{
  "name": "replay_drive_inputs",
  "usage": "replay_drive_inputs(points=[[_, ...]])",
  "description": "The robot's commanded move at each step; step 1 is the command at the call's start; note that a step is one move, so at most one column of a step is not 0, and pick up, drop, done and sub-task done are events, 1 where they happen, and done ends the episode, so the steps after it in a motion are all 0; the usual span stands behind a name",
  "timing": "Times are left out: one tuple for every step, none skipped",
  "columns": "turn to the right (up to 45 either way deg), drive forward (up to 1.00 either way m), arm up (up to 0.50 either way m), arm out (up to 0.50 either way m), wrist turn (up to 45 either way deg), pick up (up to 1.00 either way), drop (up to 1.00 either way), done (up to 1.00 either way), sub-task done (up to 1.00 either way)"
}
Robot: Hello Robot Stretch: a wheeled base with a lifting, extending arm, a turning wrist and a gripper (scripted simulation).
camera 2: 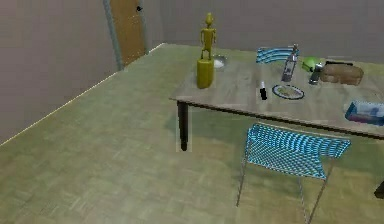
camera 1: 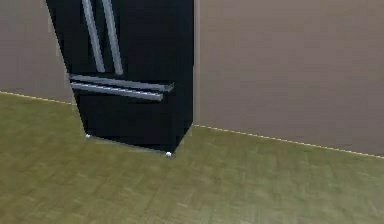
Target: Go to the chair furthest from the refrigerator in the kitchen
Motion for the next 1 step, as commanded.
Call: replay_drive_inputs(points=[[3.0,0.0,0.0,0.0,0.0,0.0,0.0,0.0,0.0]])
